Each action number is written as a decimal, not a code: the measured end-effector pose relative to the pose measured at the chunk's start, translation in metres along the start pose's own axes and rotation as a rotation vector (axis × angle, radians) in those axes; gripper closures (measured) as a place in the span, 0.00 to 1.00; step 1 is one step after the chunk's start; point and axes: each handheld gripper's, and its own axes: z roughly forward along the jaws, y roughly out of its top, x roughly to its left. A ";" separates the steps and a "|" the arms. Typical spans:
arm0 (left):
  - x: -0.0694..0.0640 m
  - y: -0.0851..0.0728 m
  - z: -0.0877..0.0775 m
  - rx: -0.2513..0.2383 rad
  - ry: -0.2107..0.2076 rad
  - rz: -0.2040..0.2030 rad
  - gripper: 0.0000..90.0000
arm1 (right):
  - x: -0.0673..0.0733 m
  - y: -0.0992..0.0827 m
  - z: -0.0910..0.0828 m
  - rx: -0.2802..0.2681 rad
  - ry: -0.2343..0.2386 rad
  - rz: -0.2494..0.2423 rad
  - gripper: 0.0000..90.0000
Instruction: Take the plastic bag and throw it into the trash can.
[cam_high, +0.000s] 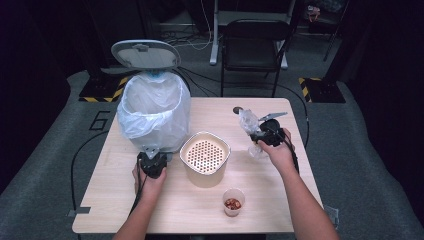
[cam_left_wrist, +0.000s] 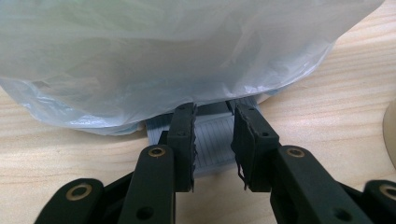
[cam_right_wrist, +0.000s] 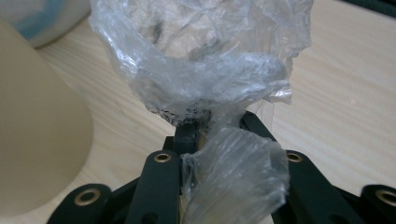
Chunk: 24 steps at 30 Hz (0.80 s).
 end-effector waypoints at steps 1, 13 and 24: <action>0.000 0.000 0.000 0.000 0.000 0.000 0.77 | 0.002 0.004 -0.004 -0.005 0.004 -0.003 0.79; 0.000 0.000 0.000 -0.001 0.001 0.001 0.77 | 0.030 0.055 -0.052 -0.065 0.083 -0.095 0.79; 0.000 0.000 0.000 0.001 0.001 0.005 0.77 | 0.071 0.107 -0.088 -0.095 0.144 -0.195 0.79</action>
